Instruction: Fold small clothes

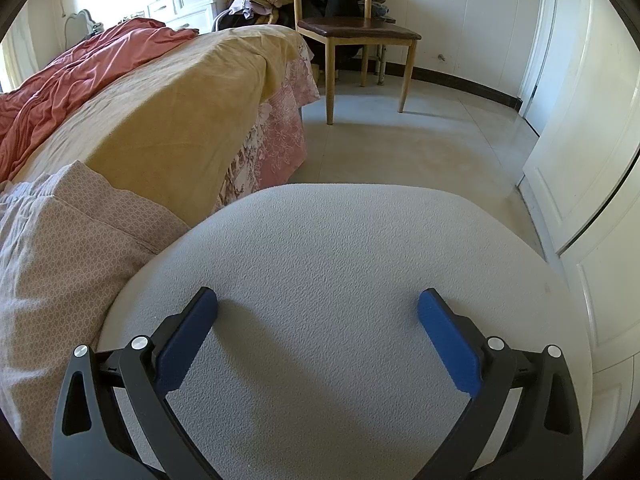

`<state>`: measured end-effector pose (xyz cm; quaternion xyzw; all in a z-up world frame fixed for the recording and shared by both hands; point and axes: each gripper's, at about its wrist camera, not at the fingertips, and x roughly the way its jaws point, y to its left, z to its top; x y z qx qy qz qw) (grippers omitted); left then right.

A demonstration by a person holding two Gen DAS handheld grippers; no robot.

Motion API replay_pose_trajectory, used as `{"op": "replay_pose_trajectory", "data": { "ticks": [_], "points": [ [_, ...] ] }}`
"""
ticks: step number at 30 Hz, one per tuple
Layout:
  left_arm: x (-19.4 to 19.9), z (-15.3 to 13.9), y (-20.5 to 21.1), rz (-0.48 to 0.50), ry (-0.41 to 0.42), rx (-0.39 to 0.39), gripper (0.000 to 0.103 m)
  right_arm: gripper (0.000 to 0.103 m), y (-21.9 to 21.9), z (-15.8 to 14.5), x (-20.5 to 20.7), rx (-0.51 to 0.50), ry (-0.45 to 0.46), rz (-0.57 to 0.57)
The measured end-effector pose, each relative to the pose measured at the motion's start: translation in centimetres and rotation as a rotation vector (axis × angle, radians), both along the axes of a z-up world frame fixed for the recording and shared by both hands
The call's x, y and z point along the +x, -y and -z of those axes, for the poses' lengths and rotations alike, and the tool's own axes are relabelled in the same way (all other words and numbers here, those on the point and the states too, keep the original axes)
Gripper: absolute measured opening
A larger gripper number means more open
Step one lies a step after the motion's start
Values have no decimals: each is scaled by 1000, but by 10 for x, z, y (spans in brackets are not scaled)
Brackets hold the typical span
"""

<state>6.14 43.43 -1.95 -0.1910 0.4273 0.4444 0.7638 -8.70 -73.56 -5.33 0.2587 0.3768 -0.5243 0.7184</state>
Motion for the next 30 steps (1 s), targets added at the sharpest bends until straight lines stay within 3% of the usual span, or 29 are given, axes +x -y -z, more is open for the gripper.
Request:
{"op": "replay_pose_trajectory", "data": {
  "ticks": [17,21,24,30],
  "points": [
    [1,2,-3,0,1,-1,95,99,0,0,0,0,0,0],
    [2,3,-12,11,31,-50,95,99,0,0,0,0,0,0],
    [9,2,-7,14,-15,4,95,99,0,0,0,0,0,0],
    [11,1,-6,13,-27,13,95,99,0,0,0,0,0,0]
  ]
}}
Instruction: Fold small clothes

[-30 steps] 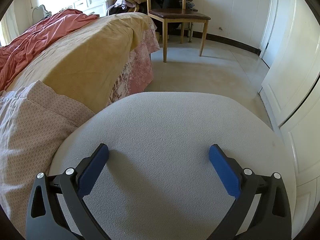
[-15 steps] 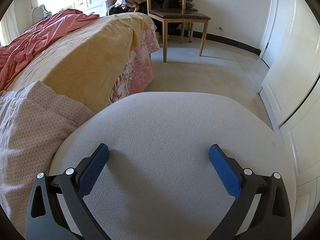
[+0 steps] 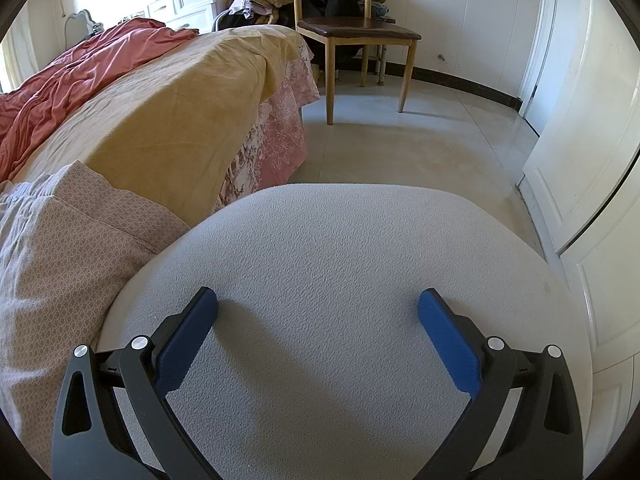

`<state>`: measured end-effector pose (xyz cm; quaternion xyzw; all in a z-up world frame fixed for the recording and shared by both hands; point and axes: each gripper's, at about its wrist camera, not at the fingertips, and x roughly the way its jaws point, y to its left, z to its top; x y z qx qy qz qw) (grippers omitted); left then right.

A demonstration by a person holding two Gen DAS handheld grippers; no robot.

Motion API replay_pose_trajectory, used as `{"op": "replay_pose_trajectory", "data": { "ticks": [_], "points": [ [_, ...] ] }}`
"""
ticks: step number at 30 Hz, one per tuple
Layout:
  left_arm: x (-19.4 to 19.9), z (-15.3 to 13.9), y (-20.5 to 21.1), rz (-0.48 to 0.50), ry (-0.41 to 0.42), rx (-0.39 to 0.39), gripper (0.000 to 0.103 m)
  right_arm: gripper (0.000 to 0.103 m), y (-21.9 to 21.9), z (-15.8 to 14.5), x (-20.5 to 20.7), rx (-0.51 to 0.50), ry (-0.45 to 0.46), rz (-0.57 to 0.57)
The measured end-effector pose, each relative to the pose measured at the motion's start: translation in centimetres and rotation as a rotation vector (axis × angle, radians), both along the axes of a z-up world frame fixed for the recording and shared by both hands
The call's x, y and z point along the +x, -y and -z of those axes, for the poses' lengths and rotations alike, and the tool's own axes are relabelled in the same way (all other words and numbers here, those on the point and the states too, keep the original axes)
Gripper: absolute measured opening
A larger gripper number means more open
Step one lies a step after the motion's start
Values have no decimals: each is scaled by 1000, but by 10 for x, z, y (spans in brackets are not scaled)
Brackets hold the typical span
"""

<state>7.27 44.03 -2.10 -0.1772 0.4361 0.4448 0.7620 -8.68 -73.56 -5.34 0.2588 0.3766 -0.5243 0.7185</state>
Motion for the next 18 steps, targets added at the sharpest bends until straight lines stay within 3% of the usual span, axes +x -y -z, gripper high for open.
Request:
{"op": "replay_pose_trajectory", "data": {
  "ticks": [18],
  "points": [
    [5,2,-1,-3,19,-16,95,99,0,0,1,0,0,0]
  ]
}}
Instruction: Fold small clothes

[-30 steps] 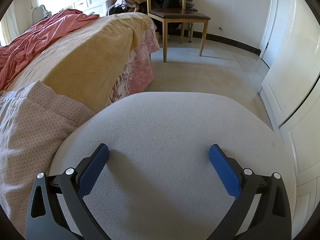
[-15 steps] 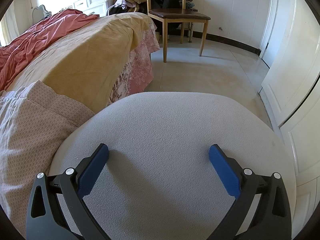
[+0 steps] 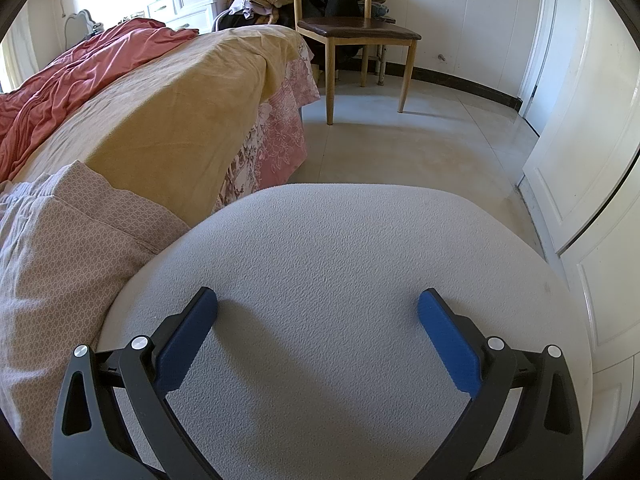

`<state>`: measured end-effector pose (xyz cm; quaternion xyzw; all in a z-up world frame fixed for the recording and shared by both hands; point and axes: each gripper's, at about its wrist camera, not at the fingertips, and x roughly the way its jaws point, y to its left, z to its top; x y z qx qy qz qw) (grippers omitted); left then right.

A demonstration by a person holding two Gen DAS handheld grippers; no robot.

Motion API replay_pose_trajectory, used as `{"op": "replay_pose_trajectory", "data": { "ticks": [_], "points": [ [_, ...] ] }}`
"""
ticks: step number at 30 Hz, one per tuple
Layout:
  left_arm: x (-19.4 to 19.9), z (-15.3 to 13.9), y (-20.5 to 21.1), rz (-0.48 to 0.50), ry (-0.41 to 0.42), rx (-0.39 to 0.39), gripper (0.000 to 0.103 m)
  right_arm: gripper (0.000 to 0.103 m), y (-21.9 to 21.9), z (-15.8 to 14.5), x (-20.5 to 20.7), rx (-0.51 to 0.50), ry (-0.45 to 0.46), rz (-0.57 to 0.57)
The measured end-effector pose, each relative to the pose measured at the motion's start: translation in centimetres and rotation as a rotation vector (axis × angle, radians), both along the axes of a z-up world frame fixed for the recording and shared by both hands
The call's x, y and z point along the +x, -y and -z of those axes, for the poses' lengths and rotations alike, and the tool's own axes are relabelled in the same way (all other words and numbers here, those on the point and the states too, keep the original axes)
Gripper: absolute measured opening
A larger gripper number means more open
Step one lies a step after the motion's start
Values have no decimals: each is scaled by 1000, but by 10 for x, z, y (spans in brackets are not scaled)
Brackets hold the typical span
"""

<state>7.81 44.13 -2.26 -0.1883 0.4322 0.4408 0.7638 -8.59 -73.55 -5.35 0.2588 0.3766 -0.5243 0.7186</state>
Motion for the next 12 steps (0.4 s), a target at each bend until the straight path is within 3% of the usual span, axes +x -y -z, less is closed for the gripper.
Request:
{"op": "replay_pose_trajectory", "data": {
  "ticks": [12],
  "points": [
    [-4,1,2,-1,-3,9,95,99,0,0,0,0,0,0]
  ]
}}
